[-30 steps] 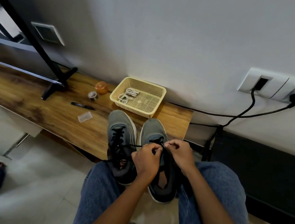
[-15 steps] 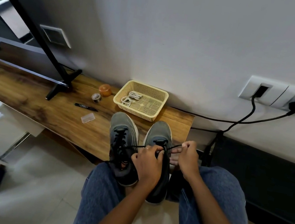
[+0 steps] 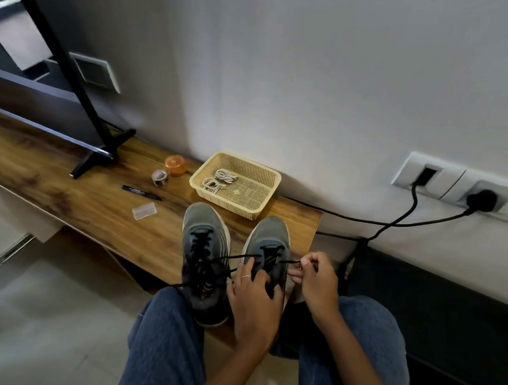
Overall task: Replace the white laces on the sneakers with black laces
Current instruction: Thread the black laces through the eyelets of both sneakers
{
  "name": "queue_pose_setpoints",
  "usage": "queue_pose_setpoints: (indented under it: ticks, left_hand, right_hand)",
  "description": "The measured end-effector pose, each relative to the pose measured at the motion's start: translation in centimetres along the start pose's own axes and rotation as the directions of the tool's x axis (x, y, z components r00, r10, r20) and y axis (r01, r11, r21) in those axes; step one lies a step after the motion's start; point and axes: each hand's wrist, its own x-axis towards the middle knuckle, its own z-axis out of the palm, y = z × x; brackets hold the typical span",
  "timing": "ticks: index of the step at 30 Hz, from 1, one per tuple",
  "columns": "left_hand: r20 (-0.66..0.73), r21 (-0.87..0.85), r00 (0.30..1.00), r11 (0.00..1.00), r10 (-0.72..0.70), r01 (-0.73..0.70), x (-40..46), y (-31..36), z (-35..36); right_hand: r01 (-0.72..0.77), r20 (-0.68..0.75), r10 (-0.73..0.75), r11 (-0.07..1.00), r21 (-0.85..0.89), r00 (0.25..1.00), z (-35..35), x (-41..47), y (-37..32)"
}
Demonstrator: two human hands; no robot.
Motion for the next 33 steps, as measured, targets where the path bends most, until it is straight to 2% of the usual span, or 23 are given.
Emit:
queue_pose_setpoints:
  ticks: [6, 12, 15, 19, 23, 25, 28, 31, 33]
  left_hand:
    - [-0.02, -0.029, 1.0, 0.999, 0.017, -0.018, 0.0, 0.2, -0.6]
    - [-0.032, -0.07, 0.999, 0.998, 0.003, -0.005, 0.1, 0.3, -0.7]
    - [-0.038, -0.064, 0.999, 0.998, 0.009, -0.011, 0.1, 0.4, -0.7]
    - [-0.053, -0.066, 0.999, 0.998, 0.013, -0.016, 0.1, 0.4, -0.8]
    - [-0.052, -0.058, 0.998, 0.998, 0.019, -0.022, 0.2, 0.2, -0.6]
    - [-0.055, -0.067, 0.998, 0.998, 0.011, -0.015, 0.2, 0.1, -0.4]
    - [-0.054, -0.095, 0.998, 0.995, -0.023, 0.017, 0.0, 0.0, -0.1]
    - [-0.061, -0.112, 0.998, 0.994, -0.02, 0.013, 0.0, -0.1, 0.1]
    - [-0.036, -0.113, 0.999, 0.994, -0.019, 0.015, 0.1, -0.2, 0.1]
  right_hand:
    - [0.066, -0.08, -0.057, 0.992, 0.107, 0.995, -0.8, -0.6, -2.7]
    - [0.254, -0.177, -0.227, 0.956, 0.147, 0.958, -3.2, -1.8, -8.7]
    - [0.378, -0.264, -0.329, 0.912, 0.16, 0.907, -4.8, -2.7, -12.5]
    - [0.585, -0.35, -0.502, 0.789, 0.19, 0.791, -6.5, -4.5, -16.9]
    - [0.675, -0.403, -0.576, 0.72, 0.162, 0.711, -6.8, -5.2, -17.5]
    - [0.632, -0.362, -0.566, 0.769, 0.089, 0.74, -6.4, -4.7, -16.3]
    - [0.434, -0.186, -0.472, 0.876, -0.212, 0.862, -5.4, -2.6, -12.9]
    - [0.295, 0.039, -0.319, 0.817, -0.496, 0.947, -3.7, -0.6, -8.4]
    - [0.294, 0.166, -0.244, 0.733, -0.613, 0.955, -2.2, 0.3, -5.9]
